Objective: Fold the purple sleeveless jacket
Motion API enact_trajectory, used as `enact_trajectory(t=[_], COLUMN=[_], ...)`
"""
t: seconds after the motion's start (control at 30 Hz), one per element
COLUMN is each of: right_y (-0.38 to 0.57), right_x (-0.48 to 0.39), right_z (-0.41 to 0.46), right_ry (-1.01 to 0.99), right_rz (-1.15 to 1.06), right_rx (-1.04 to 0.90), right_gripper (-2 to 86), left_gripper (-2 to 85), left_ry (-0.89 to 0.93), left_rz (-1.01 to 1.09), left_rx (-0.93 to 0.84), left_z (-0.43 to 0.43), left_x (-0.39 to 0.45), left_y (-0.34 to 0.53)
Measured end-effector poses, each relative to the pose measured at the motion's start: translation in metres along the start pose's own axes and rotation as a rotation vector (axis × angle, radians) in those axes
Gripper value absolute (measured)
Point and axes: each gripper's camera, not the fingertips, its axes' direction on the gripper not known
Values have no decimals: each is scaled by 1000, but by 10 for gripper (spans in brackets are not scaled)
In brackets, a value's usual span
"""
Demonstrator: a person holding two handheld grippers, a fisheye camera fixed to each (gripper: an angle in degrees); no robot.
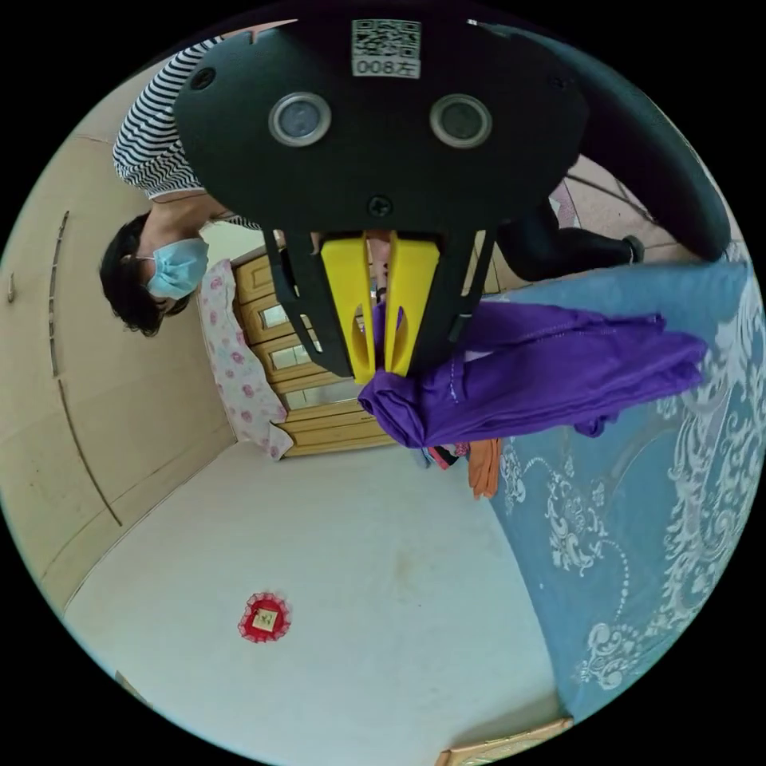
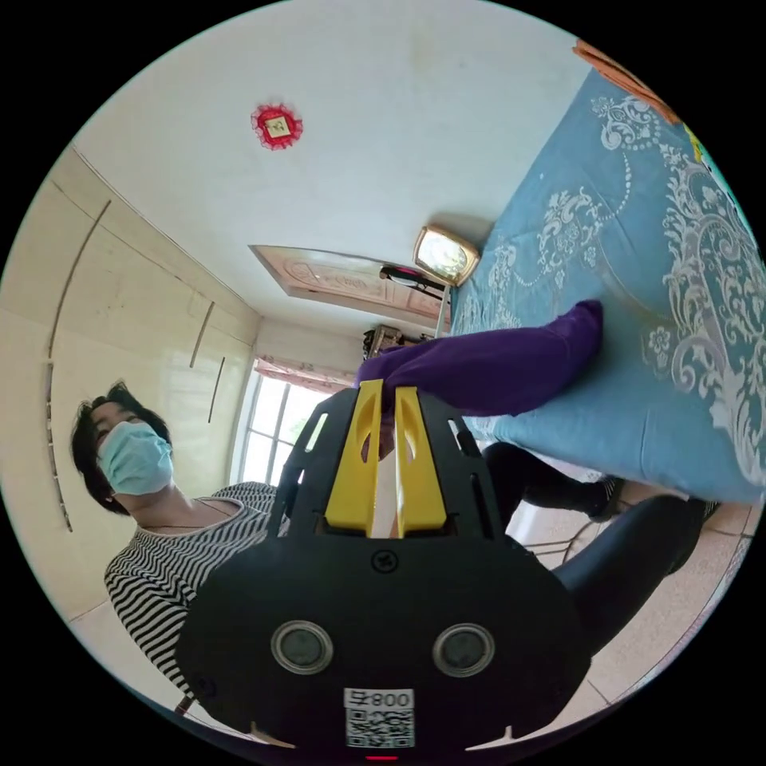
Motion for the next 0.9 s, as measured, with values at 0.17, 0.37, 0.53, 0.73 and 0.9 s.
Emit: enact_trajectory(t=[0.17, 0.37, 0.53, 0.73, 0.9], right_y=[-104, -263, -400, -532, -579], right_x=[2, 7, -33, -116, -84], right_z=[-52, -129, -209, -311, -383], right_ry=[-1, 48, 155, 369, 614], right_rz=[-68, -117, -180, -280, -103], right_rx=[22, 71, 126, 183, 155], right_gripper=[16, 15, 16, 18, 21], left_gripper=[27, 26, 25, 26, 25], left_ry=[-10, 41, 61, 17, -36], left_rz=[68, 121, 194, 336, 252], left_rx=[-61, -85, -107, -183, -297], left_z=[89, 222, 342, 486, 585], left_x=[-76, -181, -229, -281, -440], left_y=[-101, -240, -345, -425, -417])
